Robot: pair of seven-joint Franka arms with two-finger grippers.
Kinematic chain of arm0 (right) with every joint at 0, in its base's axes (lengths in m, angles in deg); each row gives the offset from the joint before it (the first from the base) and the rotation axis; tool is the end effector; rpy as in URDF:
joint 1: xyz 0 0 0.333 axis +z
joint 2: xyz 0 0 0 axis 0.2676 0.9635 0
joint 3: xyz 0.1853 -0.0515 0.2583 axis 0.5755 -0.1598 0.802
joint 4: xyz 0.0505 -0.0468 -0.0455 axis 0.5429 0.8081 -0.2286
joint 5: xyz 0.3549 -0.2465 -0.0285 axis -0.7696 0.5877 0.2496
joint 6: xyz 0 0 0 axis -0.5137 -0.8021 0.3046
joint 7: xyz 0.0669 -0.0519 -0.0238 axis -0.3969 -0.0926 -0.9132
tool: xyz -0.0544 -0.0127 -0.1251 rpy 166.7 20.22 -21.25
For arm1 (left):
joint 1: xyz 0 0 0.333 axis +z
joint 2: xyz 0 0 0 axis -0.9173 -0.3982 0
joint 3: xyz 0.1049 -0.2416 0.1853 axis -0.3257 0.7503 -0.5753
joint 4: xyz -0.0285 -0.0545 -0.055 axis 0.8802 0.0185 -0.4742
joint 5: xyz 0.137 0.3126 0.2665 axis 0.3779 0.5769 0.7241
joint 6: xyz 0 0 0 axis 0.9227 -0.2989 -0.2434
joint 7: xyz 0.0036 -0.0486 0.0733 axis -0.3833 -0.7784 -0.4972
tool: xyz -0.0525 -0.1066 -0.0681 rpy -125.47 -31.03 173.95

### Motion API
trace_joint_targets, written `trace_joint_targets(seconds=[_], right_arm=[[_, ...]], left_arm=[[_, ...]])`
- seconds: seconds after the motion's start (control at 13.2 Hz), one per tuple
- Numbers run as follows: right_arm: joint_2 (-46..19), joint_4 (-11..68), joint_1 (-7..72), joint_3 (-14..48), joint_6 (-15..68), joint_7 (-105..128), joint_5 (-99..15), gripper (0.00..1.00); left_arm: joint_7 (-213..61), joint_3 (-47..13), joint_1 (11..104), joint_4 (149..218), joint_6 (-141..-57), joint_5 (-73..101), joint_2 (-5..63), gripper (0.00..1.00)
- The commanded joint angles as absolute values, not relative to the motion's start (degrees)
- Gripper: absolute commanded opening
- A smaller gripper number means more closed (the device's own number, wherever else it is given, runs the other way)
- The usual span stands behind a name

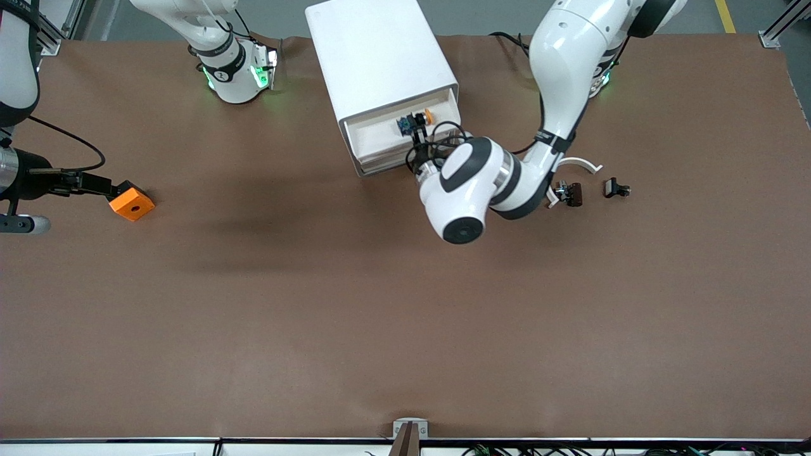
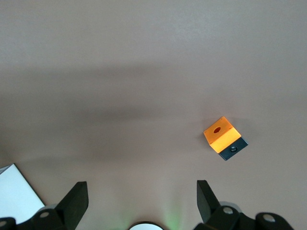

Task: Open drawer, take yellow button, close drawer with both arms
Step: 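Pull the drawer open with the left gripper, then withdraw the left gripper while the right gripper reaches into the drawer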

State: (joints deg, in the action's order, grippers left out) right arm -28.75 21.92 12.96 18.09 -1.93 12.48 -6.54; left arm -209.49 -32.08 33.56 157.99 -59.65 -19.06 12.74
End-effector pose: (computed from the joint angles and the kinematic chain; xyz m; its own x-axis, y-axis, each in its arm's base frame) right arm 0.6091 -0.0677 0.4933 0.9719 -0.0505 -0.2298 -0.0606 -0.9975 -0.0371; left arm 0.5048 -0.4876 0.2802 -0.3059 0.9516 0.0310 0.4941 0.1865 -0.8492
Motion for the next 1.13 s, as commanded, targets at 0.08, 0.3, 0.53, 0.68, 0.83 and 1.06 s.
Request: trace_joint_targets(seconds=[0.08, 0.3, 0.53, 0.68, 0.83, 1.06], right_arm=[[-28.4, 20.8, 15.1, 19.1, -2.1, 24.5, -10.4, 1.0], [-28.4, 20.6, 22.9, 19.2, -0.6, 38.8, -11.0, 1.0], [-28.4, 20.6, 31.9, 19.1, 3.9, 57.9, -14.3, 1.0], [-28.4, 20.6, 38.2, 19.1, 6.1, 68.4, -14.3, 1.0], [-28.2, 20.5, 42.8, 19.1, 7.9, 76.9, -14.2, 1.0], [-26.9, 20.3, 50.9, 19.0, 10.5, 90.1, -13.6, 1.0]], left_arm=[[-209.1, -32.0, 37.2, 154.3, -61.1, -19.9, 12.6, 0.0], [-207.4, -32.7, 40.2, 154.2, -63.9, -19.9, 12.6, 0.0], [-204.5, -32.8, 42.2, 154.3, -65.7, -19.9, 12.7, 0.66], [-204.5, -32.5, 44.0, 154.3, -65.6, -19.9, 13.3, 1.0], [-202.7, -32.7, 44.6, 154.3, -65.6, -19.5, 14.8, 1.0], [-197.4, -34.5, 46.4, 153.8, -65.6, -18.8, 18.3, 1.0]])
